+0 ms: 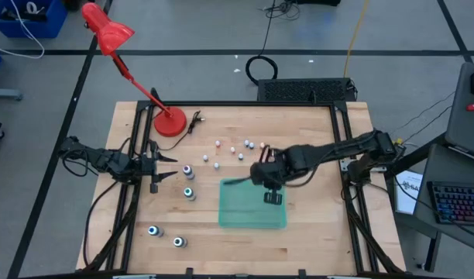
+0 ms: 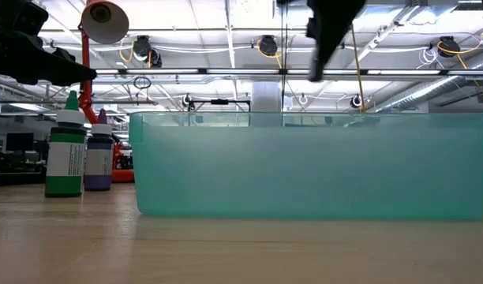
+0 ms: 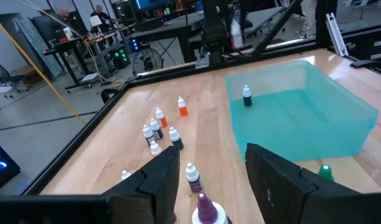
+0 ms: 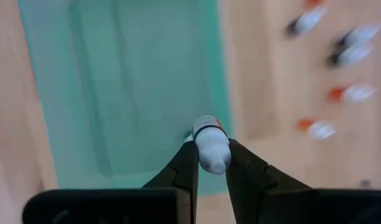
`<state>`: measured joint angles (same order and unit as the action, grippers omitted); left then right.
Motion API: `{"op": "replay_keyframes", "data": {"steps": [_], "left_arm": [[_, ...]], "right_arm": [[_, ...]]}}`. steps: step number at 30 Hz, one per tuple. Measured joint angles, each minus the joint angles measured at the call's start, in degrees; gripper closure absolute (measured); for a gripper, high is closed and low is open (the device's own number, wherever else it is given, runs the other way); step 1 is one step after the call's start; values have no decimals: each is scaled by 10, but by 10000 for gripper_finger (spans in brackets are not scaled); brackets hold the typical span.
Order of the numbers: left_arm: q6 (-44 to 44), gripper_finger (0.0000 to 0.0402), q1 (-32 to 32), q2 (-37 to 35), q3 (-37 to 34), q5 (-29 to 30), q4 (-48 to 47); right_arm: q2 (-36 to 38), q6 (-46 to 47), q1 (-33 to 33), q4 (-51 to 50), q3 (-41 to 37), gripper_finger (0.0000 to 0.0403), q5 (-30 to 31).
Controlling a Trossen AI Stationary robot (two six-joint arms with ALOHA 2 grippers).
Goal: Pick & Place food coloring
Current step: Put the small red food coloring bottle into the green bin
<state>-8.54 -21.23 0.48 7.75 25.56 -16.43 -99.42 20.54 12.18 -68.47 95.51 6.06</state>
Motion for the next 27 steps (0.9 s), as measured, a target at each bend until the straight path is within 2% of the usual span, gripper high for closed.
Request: {"op": "replay_keyframes", "data": {"steps": [6,13,27], "left_arm": [[0,215,0,0,0,0,0],[0,215,0,0,0,0,0],[0,215,0,0,0,0,0]], "right_arm": [[4,94,37,82,-94,357,-39],[5,149,63,176,-154,357,-64],[2,163,75,265,-250,359,-64]]}}
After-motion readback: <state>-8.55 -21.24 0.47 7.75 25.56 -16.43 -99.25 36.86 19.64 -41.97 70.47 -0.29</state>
